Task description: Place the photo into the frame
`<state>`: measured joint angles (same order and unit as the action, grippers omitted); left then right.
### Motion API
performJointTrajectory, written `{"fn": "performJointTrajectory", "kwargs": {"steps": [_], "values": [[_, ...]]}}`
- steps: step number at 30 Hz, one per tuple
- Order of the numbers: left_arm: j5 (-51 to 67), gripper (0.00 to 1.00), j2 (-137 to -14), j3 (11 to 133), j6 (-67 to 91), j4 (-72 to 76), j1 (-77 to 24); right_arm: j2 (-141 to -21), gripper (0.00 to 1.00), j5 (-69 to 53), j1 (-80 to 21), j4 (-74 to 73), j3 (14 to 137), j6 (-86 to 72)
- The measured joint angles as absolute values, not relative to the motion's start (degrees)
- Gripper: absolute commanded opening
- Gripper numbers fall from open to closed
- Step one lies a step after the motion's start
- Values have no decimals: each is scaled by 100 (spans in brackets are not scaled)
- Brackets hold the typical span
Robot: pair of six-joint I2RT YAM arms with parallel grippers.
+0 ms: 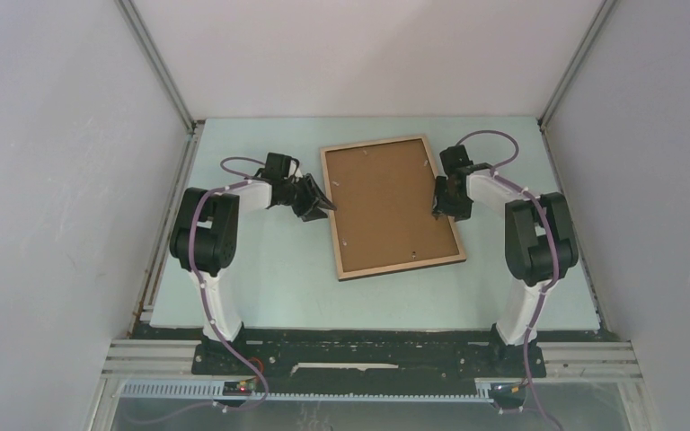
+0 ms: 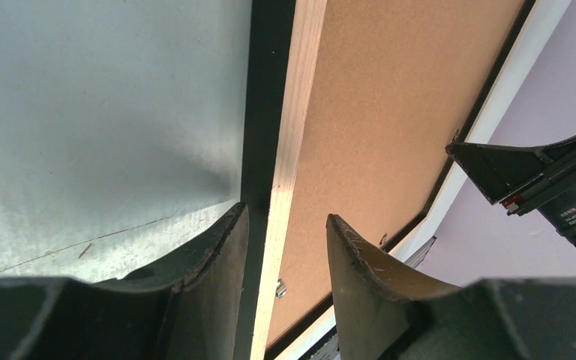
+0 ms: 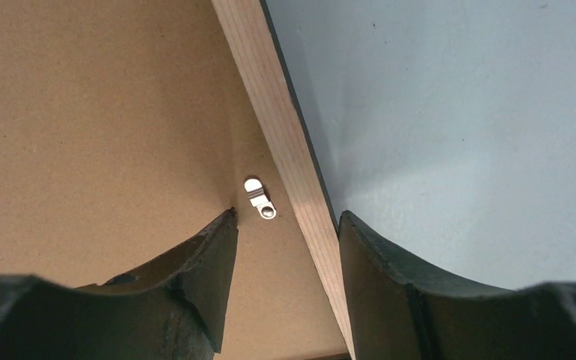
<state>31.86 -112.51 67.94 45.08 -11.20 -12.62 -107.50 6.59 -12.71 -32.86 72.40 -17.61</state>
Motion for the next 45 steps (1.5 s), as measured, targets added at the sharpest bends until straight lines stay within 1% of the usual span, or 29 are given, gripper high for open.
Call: {"fn": "performJointTrajectory", "kwargs": {"steps": [20,26,33,45], "values": [[3223,44,-11251,6794,4510,-1041,-1262,-11102,56,860,-1306,-3402,7734,-1761],[3227,40,-11251,6794,4510,-1033,-1262,-11113,51,950,-1365,-3439,7741,-1758],[3273,38,-11249,6794,4510,-1033,-1251,-11113,52,950,-1363,-3448,7738,-1743],[3323,38,-11249,6794,4517,-989,-1234,-11013,55,823,-1291,-3284,7564,-1741]]}}
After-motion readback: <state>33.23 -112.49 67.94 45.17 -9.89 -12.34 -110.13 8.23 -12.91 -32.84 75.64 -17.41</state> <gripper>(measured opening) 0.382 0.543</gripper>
